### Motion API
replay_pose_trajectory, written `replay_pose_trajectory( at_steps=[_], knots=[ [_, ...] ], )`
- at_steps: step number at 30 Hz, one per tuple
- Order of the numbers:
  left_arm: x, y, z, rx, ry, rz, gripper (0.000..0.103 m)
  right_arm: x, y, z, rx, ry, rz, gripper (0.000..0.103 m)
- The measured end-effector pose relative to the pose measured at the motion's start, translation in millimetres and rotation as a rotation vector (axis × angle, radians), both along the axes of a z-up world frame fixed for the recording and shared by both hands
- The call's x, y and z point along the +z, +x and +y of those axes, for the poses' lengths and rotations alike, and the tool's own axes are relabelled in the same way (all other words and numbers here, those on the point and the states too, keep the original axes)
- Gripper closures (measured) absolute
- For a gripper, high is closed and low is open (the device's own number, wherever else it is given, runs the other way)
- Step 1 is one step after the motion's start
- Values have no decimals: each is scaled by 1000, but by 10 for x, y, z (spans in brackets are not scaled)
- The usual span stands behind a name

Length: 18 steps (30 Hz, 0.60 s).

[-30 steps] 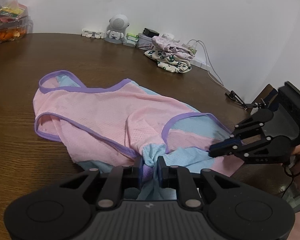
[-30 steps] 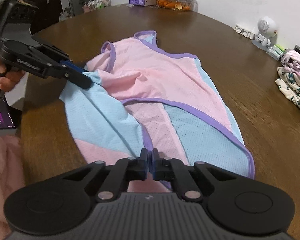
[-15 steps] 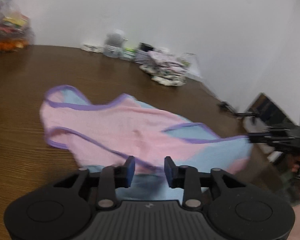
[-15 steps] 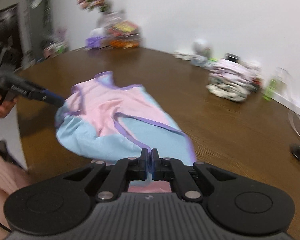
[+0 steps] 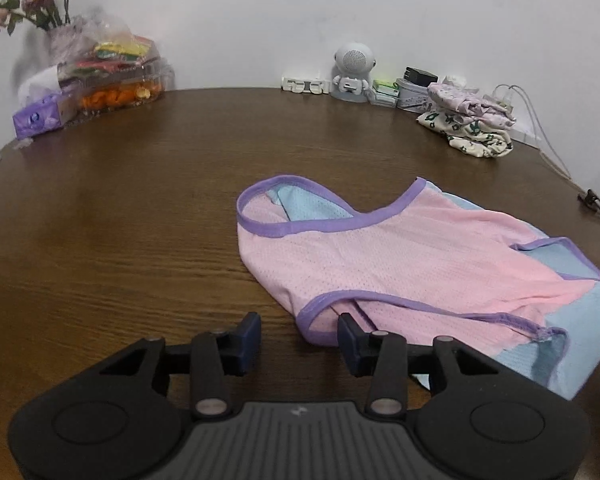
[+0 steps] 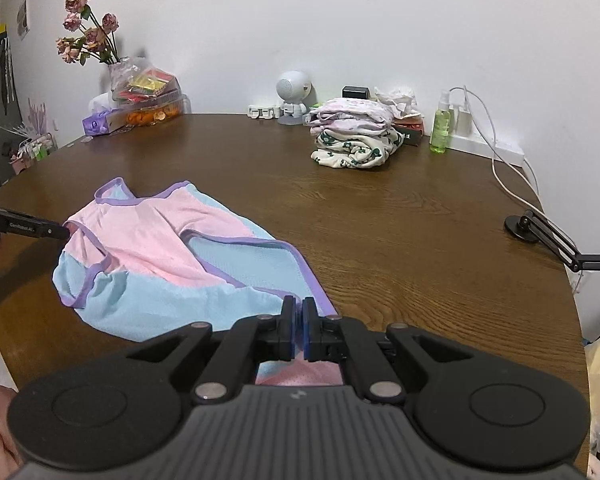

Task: Fold clothes
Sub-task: 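Grasp the purple-trimmed hem with the right gripper while the left gripper grasps the hem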

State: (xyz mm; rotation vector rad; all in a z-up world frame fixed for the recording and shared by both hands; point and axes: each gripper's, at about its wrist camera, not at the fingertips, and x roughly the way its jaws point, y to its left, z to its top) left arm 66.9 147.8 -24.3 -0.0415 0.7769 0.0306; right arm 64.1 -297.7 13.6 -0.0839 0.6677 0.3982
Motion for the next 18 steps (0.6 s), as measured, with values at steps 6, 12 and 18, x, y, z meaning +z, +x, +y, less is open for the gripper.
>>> replay_pose_trajectory(
  at_steps=[6,12,18],
  knots=[
    [-21,34,-144,-8,44,-45,101,-48,-4,5,-37,-7,-3,100],
    [204,-83,-271,-29,276,-185,100,-101,-2,-128,-104,-20,5,103],
    [94,-77,-331,-25,265,-124,89,-199,21,-50,-11,58,48,91]
  ],
)
